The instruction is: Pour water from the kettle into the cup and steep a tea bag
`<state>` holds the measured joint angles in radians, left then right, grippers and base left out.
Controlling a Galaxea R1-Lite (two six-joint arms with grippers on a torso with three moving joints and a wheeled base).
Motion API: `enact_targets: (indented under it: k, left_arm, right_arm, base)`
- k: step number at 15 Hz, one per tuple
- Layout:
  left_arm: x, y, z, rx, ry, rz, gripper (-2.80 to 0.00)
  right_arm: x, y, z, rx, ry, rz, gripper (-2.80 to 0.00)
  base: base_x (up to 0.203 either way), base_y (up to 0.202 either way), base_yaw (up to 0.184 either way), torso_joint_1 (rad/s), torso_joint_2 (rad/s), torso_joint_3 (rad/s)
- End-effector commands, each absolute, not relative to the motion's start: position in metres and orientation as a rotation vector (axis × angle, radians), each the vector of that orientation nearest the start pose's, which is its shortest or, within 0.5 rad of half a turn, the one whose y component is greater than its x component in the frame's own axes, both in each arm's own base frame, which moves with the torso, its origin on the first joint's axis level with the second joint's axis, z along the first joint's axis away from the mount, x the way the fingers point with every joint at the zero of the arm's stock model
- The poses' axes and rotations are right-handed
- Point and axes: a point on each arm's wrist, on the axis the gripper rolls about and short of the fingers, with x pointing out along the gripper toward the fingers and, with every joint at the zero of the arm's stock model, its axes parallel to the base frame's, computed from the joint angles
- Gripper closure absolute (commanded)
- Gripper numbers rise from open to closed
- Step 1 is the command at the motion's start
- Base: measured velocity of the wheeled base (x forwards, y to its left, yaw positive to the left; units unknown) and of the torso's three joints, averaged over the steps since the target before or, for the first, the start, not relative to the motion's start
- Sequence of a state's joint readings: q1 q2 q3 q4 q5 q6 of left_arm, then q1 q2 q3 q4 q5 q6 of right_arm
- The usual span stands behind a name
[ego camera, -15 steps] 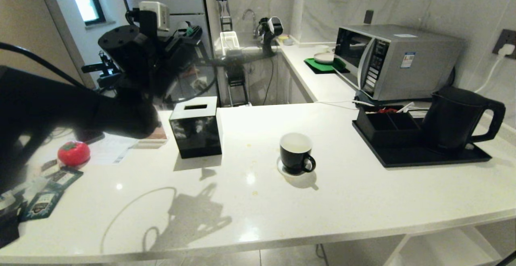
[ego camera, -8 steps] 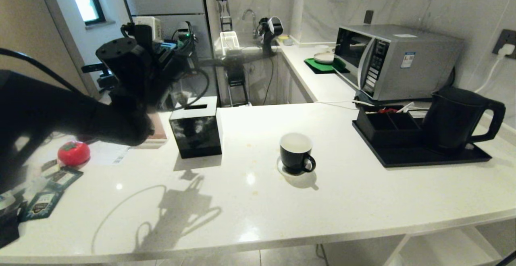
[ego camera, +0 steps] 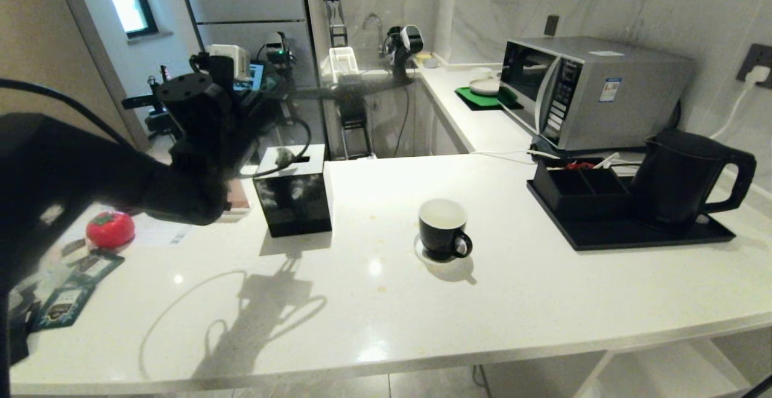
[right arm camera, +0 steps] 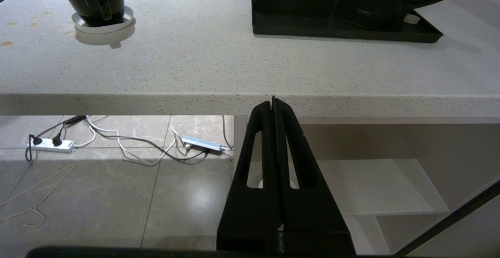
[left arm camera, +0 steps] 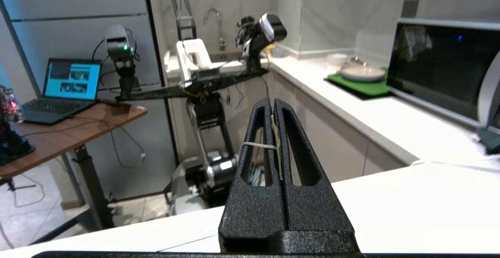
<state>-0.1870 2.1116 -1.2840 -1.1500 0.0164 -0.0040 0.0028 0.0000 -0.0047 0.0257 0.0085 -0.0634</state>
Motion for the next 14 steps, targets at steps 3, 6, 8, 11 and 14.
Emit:
enact_targets:
  k: [3, 6, 8, 11, 14]
  left_arm:
    - [0.427, -0.08, 0.196, -0.029, -0.292, -0.169, 0.0]
    - [0.43, -0.078, 0.189, -0.022, -0.277, -0.163, 0.0]
    - [0.433, -0.073, 0.186, -0.004, -0.27, -0.156, 0.0]
    - [0.437, -0.072, 0.19, 0.004, -0.293, -0.15, 0.0]
    - [0.442, -0.07, 0.203, 0.001, -0.344, -0.149, 0.0]
  right_arm:
    - [-0.023, 0.0, 0.074, -0.064, 0.021, 0.013, 0.0]
    - [-0.023, 0.0, 0.074, -0.064, 0.023, 0.013, 0.0]
    - [-0.023, 0.0, 0.074, -0.064, 0.023, 0.013, 0.0]
    - [-0.023, 0.0, 0.074, -0.064, 0.023, 0.013, 0.0]
    - [-0.023, 0.0, 0.074, -0.064, 0.023, 0.013, 0.0]
  base:
    - [0.0, 0.0, 0.0, 0.0, 0.0, 0.0]
    - [0.0, 0.0, 0.0, 0.0, 0.0, 0.0]
    - [0.0, 0.0, 0.0, 0.0, 0.0, 0.0]
    - [0.0, 0.0, 0.0, 0.0, 0.0, 0.0]
    - [0.0, 0.0, 0.0, 0.0, 0.0, 0.0]
